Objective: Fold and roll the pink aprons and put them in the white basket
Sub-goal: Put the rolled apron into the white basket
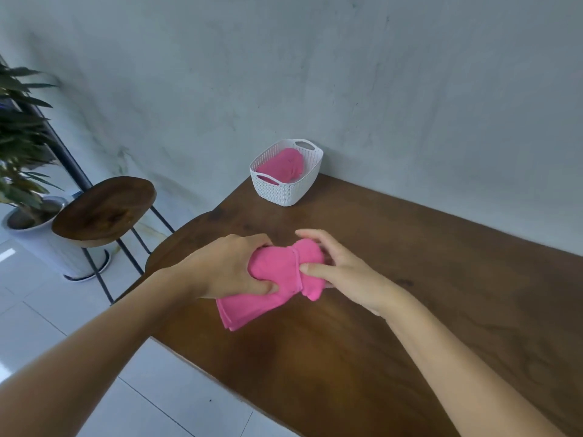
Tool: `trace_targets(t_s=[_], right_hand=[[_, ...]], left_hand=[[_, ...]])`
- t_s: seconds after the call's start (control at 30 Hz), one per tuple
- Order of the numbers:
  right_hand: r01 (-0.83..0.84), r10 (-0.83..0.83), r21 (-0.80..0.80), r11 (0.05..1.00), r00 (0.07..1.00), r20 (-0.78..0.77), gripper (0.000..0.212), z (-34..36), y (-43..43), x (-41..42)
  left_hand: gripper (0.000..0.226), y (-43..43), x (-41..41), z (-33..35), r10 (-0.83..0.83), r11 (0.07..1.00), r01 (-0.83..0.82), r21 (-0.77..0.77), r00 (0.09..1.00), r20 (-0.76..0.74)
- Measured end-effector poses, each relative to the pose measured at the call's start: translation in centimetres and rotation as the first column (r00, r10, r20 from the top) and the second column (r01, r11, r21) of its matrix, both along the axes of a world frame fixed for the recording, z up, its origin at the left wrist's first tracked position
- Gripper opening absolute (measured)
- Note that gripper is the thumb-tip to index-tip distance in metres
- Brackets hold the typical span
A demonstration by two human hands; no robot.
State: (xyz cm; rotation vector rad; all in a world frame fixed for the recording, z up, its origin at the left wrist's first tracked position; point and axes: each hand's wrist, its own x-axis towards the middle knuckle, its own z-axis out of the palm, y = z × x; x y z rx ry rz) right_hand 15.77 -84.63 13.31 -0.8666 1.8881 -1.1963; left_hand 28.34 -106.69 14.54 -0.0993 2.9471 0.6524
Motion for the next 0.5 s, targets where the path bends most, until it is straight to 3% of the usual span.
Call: trace_targets(t_s=[0.1, 0.2, 0.3, 0.5], right_hand=[[0.16, -0.155, 0.049, 0.986, 0.984, -0.084, 0.074, -2.3, -1.0, -2.1], [0.237, -0.2, 0.153, 0.959, 0.954, -0.222, 0.058, -4.4, -1.3, -4.0], [0.307, -0.165, 0.287, 0.907, 0.889, -0.428, 0.049, -6.7, -1.3, -5.5], [0.4, -0.051, 0.466, 0.789, 0.798, -0.6, 0.067, -8.5, -2.3, -6.8]], left_hand=[[0.076, -1.5, -1.6, -0.9, 0.093, 0.996, -0.093, -0.013, 0.995, -0.04], [0.075, -3.3, -3.4, -1.8, 0.224, 0.974, -0.221, 0.046, 0.972, -0.071], [0.07, -5.3, -5.8, -1.9, 0.366, 0.925, -0.349, 0.152, 0.925, -0.1], [0.065, -9.9, -12.9, 0.1, 0.466, 0.875, -0.432, 0.218, 0.874, -0.14]])
